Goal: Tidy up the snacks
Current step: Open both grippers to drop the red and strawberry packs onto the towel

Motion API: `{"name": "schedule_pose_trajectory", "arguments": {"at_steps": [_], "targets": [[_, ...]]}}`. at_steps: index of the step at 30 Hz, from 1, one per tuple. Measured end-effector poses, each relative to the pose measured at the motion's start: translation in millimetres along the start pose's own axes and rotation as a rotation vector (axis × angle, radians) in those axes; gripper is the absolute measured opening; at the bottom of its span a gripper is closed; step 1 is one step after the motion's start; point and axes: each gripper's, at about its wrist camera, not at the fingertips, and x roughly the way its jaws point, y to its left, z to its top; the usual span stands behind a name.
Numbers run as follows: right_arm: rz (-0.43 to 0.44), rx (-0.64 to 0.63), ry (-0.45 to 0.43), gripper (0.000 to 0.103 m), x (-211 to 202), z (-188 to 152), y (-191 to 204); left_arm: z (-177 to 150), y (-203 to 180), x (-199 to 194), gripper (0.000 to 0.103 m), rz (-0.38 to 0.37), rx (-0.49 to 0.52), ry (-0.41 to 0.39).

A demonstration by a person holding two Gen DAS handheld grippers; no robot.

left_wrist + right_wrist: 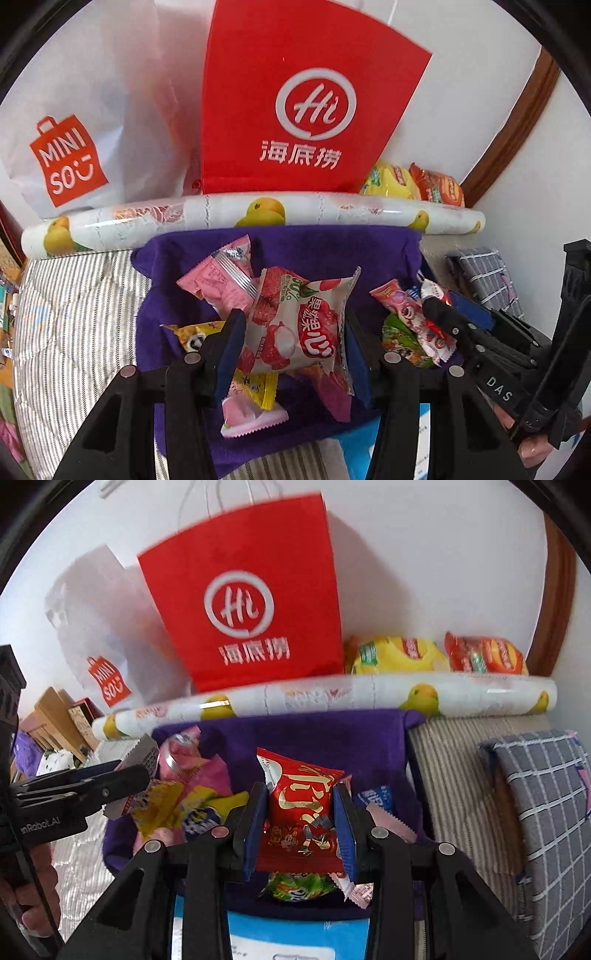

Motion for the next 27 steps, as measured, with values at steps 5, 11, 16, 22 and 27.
{"name": "schedule_pose_trajectory", "arguments": {"at_steps": [5,11,16,22,27], "targets": [[-0.005,-0.001,0.048,0.036,20.2,-3.2,-3.5,1.0,-1.9,16.4,0.051,0.016,0.010,0.019],[-0.011,-0.013,0.061,0.036,26.5,-5.5,-4.5,1.8,-3.2,24.3,0.053,0.008,0.011,0.022],[-0.013,-0.021,0.067,0.037,30.2,-5.9,-3.4,0.4,-4.6,27.1,0.054,0.008,0.016,0.022],[-0.017,-0.022,0.071,0.043,28.7,-4.5,-3.7,2.2,-7.8,24.7,0.060,-0.017,0.014,0.026],[-0.017,-0.030,0.050,0.054,17.1,-3.9,-1.5,2.4,-12.1,11.9,0.068,0.010,0.012,-0.005]]}}
